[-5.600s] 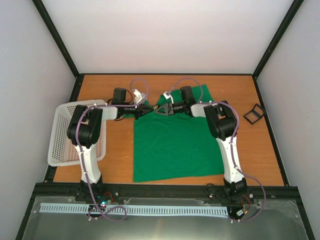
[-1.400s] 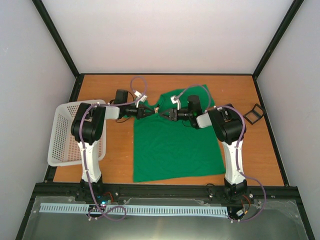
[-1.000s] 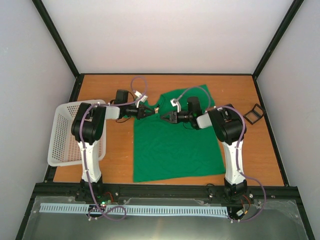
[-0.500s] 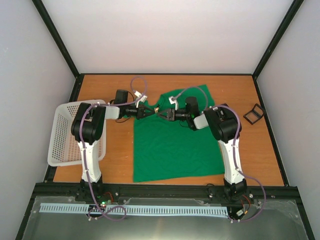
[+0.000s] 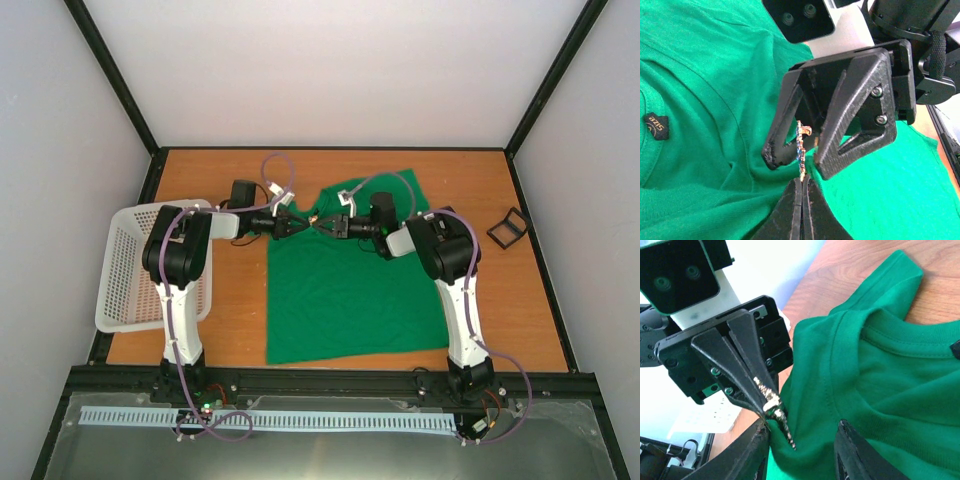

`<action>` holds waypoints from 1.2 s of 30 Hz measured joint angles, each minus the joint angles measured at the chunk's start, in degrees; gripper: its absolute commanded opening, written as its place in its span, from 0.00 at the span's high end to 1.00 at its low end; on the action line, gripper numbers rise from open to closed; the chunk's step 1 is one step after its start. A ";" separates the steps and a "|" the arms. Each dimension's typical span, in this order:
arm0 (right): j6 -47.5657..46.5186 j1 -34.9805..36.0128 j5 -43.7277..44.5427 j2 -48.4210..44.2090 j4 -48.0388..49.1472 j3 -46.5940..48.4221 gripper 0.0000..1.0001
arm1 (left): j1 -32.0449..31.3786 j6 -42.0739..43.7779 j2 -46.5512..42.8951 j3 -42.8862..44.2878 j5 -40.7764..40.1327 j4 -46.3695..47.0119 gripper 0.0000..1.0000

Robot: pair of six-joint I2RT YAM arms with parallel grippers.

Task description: Pin the brooch onto the clothing

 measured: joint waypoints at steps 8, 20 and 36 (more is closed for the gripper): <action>0.35 0.11 0.09 1.05 -1.99 2.12 0.67 | 0.15 1.49 -1.01 -2.01 -0.24 1.05 0.99; 5.20 0.37 -0.76 1.18 -0.81 2.27 0.64 | -0.09 4.92 -5.03 -5.81 -3.56 3.43 0.99; 15.32 1.70 7.17 0.63 2.45 0.20 0.64 | -0.79 5.77 -7.78 -9.68 -10.38 9.68 0.99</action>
